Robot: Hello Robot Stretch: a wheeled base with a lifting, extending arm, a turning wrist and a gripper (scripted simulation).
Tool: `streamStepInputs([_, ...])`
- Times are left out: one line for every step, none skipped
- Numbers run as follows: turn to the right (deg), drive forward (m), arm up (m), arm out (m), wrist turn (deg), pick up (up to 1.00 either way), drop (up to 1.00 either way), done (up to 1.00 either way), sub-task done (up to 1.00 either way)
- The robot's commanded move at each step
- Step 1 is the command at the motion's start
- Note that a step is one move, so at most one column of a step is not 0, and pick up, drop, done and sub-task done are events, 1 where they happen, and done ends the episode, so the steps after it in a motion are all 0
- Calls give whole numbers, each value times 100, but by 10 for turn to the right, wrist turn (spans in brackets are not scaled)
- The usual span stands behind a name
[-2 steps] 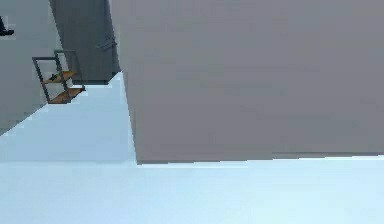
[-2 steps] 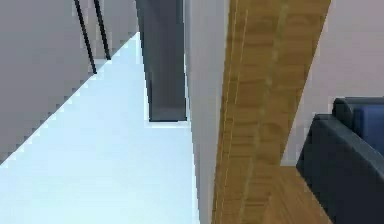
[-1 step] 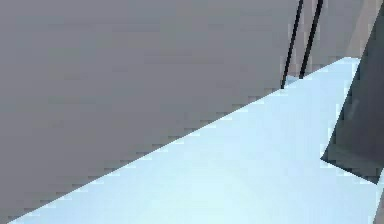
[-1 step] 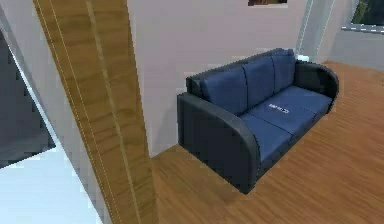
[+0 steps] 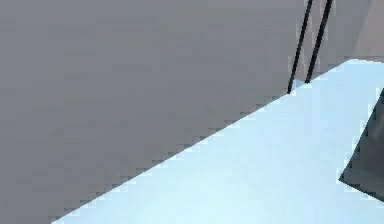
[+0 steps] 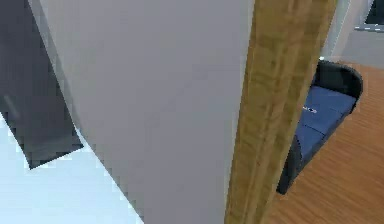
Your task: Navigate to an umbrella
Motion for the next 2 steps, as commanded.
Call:
streamStepInputs([300,0,0,0,0,0,0,0,0])
streamStepInputs([0,100,0,0,0,0,0,0,0])
